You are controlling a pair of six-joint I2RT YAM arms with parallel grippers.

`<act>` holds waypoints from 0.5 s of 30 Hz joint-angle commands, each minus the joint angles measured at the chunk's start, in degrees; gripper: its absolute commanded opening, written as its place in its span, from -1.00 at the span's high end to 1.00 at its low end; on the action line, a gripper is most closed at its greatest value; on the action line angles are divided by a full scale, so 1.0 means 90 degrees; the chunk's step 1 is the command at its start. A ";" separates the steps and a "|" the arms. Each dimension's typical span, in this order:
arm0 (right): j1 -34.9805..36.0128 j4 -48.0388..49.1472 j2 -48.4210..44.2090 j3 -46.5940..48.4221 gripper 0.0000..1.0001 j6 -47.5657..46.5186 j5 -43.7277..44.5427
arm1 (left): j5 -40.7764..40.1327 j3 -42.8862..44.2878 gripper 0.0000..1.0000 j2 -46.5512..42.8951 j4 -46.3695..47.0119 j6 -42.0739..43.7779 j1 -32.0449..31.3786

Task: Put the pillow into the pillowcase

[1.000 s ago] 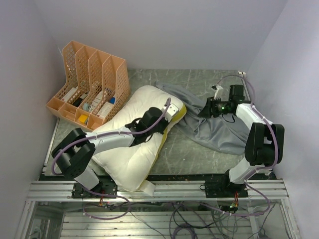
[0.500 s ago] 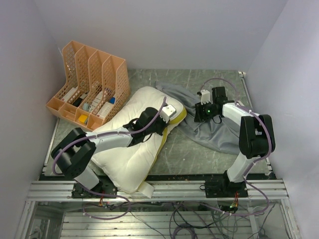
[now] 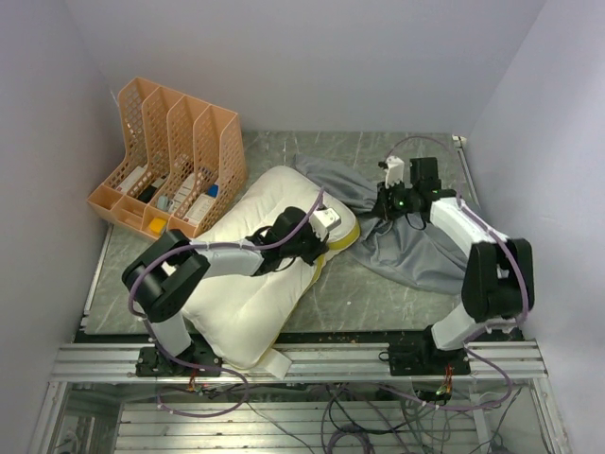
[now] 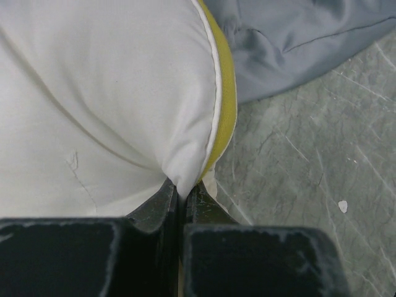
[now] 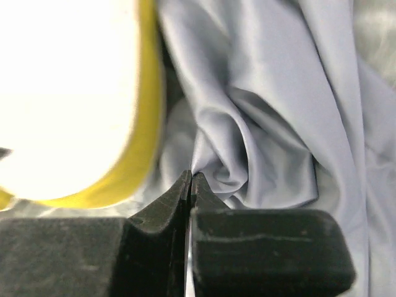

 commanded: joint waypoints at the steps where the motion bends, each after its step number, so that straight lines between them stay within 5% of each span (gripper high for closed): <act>1: 0.0010 0.0319 -0.0893 0.0126 1.00 0.0339 -0.1350 | 0.0607 0.0167 0.85 0.0176 0.0189 -0.0160 0.0034; 15: 0.0843 -0.1062 -0.1475 -0.0179 1.00 -0.0621 -0.1714 | 0.0277 0.0111 0.85 -0.0154 0.0275 -0.0280 0.0043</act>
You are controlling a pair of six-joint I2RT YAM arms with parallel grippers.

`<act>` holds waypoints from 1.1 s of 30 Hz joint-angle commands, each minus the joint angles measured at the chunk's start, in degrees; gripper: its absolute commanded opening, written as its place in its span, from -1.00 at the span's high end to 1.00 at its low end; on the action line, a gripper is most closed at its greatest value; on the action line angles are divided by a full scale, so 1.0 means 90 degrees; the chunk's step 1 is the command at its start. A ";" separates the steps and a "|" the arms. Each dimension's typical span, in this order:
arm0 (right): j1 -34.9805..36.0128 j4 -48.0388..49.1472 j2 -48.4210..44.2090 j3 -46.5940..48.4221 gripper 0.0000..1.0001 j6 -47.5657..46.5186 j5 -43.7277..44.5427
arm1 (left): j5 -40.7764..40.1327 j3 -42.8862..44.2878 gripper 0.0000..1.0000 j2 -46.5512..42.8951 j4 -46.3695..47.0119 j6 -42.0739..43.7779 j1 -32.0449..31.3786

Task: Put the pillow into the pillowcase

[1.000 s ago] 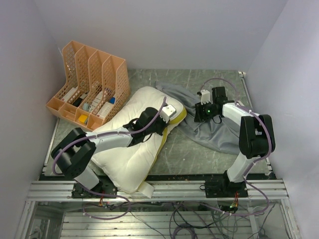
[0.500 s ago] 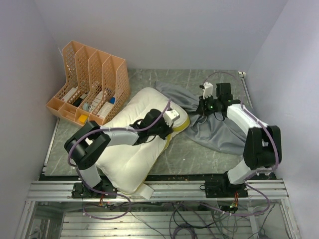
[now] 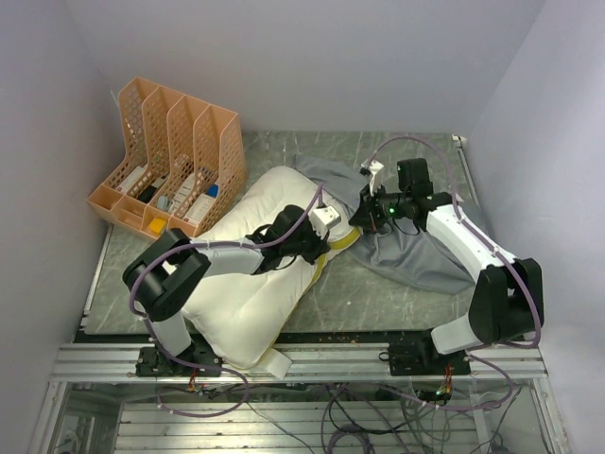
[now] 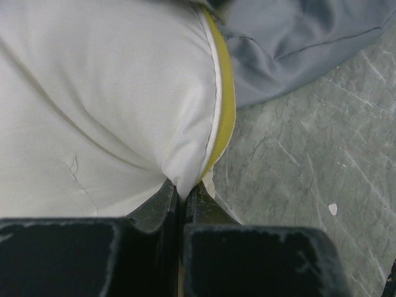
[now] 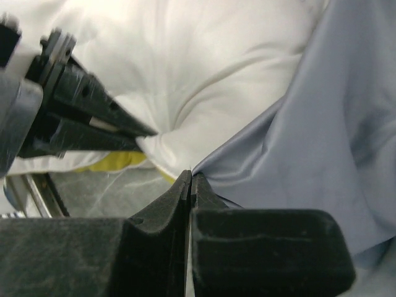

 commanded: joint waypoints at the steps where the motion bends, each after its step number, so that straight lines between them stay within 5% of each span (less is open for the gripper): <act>1: 0.0128 -0.0837 -0.0562 -0.0279 1.00 -0.0690 -0.0026 | -0.0037 -0.0026 0.86 -0.0334 0.0225 -0.0127 0.0019; 14: 0.0952 -0.2079 -0.0559 -0.0041 1.00 -0.1132 -0.0654 | 0.0126 0.0249 0.86 -0.0743 0.0450 -0.0547 0.0015; 22: 0.1255 -0.1795 -0.0349 0.0860 1.00 -0.0416 -0.1211 | 0.0487 -0.0136 0.85 -0.1341 0.1376 -0.0958 0.0014; 27: 0.2132 -0.1571 -0.0418 0.1335 1.00 0.0057 -0.1050 | 0.0393 0.0045 0.86 -0.1200 0.1565 -0.1066 0.0017; 33: 0.2161 -0.1538 -0.1086 0.1279 1.00 -0.0014 -0.0713 | 0.0418 -0.0187 0.85 -0.1239 0.2334 -0.1340 0.0408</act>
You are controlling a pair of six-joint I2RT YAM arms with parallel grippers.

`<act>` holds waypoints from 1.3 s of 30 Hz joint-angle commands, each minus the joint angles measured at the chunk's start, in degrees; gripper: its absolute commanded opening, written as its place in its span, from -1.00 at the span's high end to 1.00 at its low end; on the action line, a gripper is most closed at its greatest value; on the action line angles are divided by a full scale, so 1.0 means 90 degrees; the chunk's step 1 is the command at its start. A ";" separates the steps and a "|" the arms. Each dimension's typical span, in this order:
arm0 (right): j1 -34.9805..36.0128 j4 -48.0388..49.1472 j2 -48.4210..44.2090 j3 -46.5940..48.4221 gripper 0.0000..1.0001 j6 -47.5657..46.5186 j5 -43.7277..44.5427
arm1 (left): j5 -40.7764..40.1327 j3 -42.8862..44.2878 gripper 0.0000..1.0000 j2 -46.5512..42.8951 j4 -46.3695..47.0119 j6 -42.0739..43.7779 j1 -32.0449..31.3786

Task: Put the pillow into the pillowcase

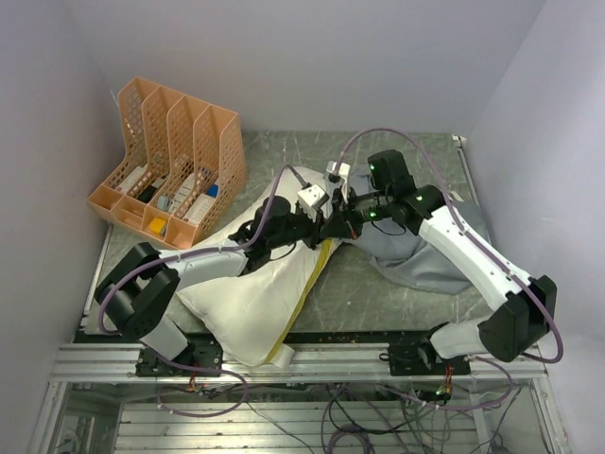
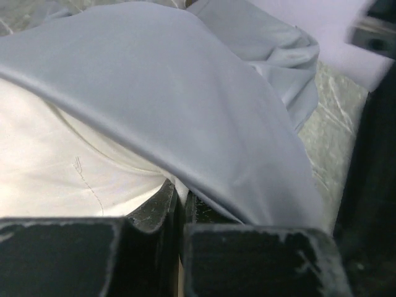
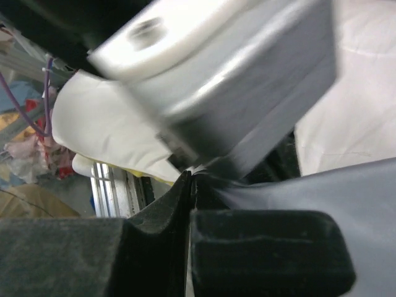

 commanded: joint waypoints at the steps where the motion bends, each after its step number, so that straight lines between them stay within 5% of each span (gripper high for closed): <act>1: 0.0217 0.0044 -0.0635 0.0009 1.00 0.0094 -0.0102 | 0.0339 0.0017 0.85 -0.0104 0.1553 -0.0327 0.0303; 5: -0.0290 0.0231 -0.0957 -0.0268 1.00 0.0091 0.0755 | 0.1291 0.0028 0.85 -0.0072 0.2058 -0.0433 0.0336; 8: -0.0854 0.0171 -0.0974 -0.0634 1.00 -0.0069 0.0479 | 0.1893 -0.0032 0.85 0.0132 0.2283 -0.0618 0.0294; 22: -0.1251 -0.0246 -0.1610 -0.1617 1.00 -0.0991 0.0388 | 0.2418 -0.0223 0.85 0.2501 0.4926 -0.1817 -0.0780; 29: -0.2015 -0.1400 -0.1594 -0.1229 0.56 -0.2183 0.0211 | 0.2872 -0.0310 0.84 0.2575 0.3962 -0.1451 -0.1037; 35: -0.2437 -0.1706 -0.1596 -0.0620 -0.05 -0.2593 0.0506 | 0.1547 -0.0927 -0.20 0.1184 0.2283 -0.0644 -0.1054; 39: -0.2511 -0.0655 -0.1134 -0.0408 -0.48 -0.1821 0.1036 | 0.0956 -0.0713 -0.35 0.0096 0.0445 0.0063 -0.0973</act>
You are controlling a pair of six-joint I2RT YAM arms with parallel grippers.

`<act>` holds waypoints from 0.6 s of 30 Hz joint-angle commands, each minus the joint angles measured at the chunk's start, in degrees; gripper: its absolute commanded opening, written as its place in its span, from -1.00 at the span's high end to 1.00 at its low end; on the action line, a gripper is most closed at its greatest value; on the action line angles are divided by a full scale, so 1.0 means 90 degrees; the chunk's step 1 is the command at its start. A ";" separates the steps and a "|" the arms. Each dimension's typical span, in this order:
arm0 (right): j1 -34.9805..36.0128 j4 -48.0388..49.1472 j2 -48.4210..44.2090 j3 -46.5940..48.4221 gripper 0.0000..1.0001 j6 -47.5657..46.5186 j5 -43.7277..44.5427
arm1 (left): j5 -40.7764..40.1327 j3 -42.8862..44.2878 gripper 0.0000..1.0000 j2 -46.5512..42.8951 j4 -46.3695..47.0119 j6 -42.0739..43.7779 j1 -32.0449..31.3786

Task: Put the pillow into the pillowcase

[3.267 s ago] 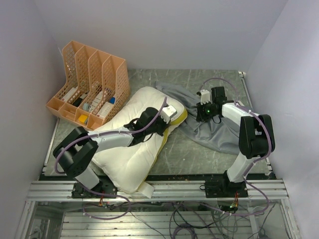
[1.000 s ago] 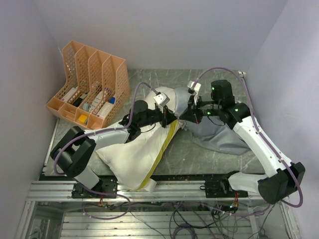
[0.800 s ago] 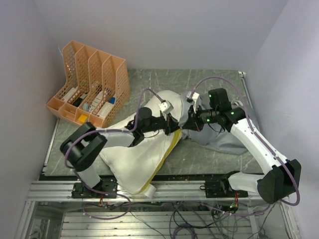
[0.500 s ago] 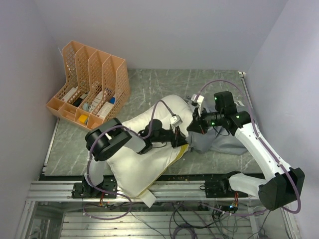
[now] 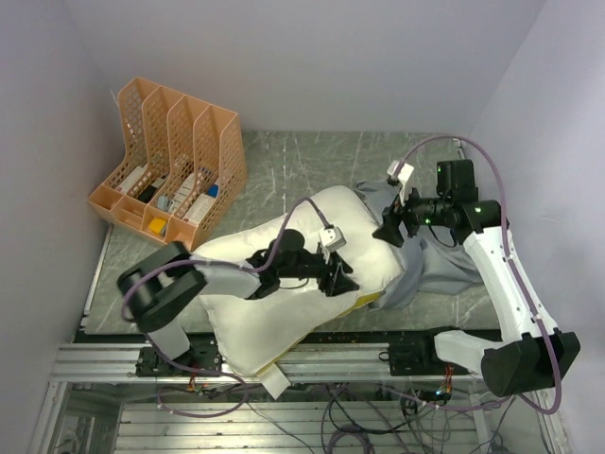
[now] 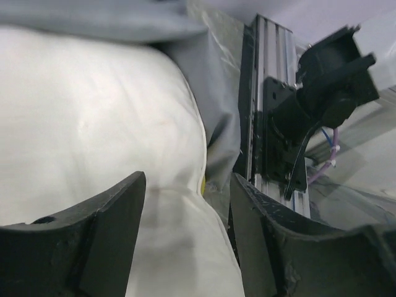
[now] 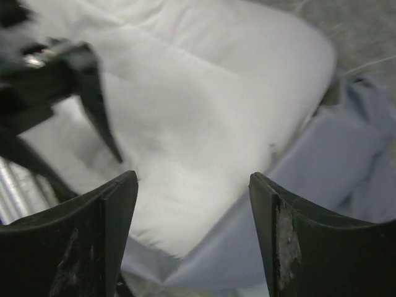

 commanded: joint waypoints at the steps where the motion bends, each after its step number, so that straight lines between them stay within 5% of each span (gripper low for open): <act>1: -0.0108 0.1007 0.0646 0.0377 -0.53 0.0592 0.0679 | -0.0756 0.0350 -0.35 -0.1140 -0.2054 0.0987 0.0134; 5: -0.0074 0.1169 0.2238 0.0776 -0.54 0.0825 0.1113 | -0.1110 0.0870 -0.42 -0.1775 -0.3384 0.1122 0.0545; 8: 0.0093 0.1732 0.2952 0.0718 -0.54 0.0944 0.2042 | -0.1946 0.1356 -0.77 -0.1762 -0.3996 0.0740 0.1169; 18: 0.0161 0.2448 0.3794 0.0867 -0.27 0.0975 0.3252 | -0.2337 0.3705 -0.84 0.0840 -0.5228 0.0645 0.1953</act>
